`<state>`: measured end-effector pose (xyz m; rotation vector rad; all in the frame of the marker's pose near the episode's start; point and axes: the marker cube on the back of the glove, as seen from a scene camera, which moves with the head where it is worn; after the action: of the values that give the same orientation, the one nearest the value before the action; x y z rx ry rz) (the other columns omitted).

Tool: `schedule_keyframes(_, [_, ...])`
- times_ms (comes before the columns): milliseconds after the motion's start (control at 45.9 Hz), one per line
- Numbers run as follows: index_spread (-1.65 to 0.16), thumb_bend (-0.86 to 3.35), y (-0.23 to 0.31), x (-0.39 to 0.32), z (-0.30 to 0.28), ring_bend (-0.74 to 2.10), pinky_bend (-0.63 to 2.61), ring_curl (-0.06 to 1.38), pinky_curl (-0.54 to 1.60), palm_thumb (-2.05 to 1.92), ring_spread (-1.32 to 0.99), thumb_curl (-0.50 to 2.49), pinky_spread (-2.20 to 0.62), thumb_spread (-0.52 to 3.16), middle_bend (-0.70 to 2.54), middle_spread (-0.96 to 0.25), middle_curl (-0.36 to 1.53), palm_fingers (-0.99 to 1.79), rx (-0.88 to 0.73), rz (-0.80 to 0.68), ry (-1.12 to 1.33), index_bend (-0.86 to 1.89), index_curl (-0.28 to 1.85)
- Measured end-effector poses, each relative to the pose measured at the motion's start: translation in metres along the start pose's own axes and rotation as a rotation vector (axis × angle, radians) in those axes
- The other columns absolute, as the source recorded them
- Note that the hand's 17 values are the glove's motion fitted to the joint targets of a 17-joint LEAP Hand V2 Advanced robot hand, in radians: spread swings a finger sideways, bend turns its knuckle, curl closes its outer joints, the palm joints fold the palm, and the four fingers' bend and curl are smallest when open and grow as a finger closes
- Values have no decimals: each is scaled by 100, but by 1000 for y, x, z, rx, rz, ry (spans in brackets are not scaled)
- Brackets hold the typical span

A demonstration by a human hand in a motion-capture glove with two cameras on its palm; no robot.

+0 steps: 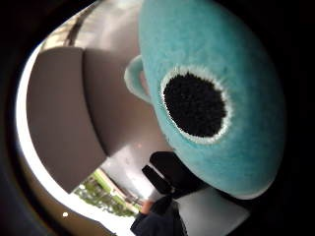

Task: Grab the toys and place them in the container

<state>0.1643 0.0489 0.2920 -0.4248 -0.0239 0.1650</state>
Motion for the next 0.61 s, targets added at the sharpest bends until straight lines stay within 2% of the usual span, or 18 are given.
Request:
schedule_keyframes(44, [-30, 23, 4, -5, 2, 44, 139, 28, 38, 44, 1, 33, -8, 116, -2, 2, 18, 14, -3, -4, -2, 28, 29])
schedule_keyframes(87, [-30, 27, 8, -9, 2, 55, 142, 30, 38, 50, -2, 34, -14, 119, -2, 3, 15, 19, 4, -1, 1, 25, 29])
schedule_keyframes(131, [-30, 34, 9, -7, -1, 80, 141, 35, 35, 59, -10, 37, -25, 124, 3, 3, 13, 44, 22, 8, 15, 19, 27])
schedule_keyframes(174, [-30, 36, 11, -8, -5, 90, 140, 37, 35, 63, -14, 39, -29, 127, 4, 2, 11, 46, 48, 27, 24, 17, 27])
schedule_keyframes(196, [-30, 38, 12, -10, -6, 95, 138, 39, 35, 67, -18, 40, -31, 127, 12, 2, 13, 54, 62, 39, 27, 16, 27])
schedule_keyframes(218, [-29, 43, 13, -10, -8, 98, 129, 41, 33, 75, -24, 43, -35, 124, 35, -2, 19, 75, 77, 49, 34, 14, 27])
schedule_keyframes(261, [-29, 45, 13, -9, -11, 99, 125, 40, 32, 79, -28, 45, -38, 123, 40, -5, 21, 78, 116, 62, 58, 11, 24])
schedule_keyframes(283, [-29, 48, 12, -8, -13, 100, 115, 42, 30, 85, -30, 48, -40, 121, 60, -10, 27, 98, 136, 65, 74, 13, 25])
schedule_keyframes(370, [-28, 63, 7, -4, -15, 105, 94, 43, 25, 99, -36, 54, -46, 132, 91, -19, 37, 127, 187, 63, 107, 20, 26])
schedule_keyframes(479, [-27, 77, 1, -2, -16, 105, 82, 44, 25, 102, -41, 57, -49, 153, 103, -25, 43, 134, 144, 67, 15, 35, 34])
schedule_keyframes(610, [-23, 89, -3, 3, -37, 103, 73, 43, 25, 99, -40, 57, -47, 165, 106, -26, 44, 138, 114, 67, -91, 59, 44])
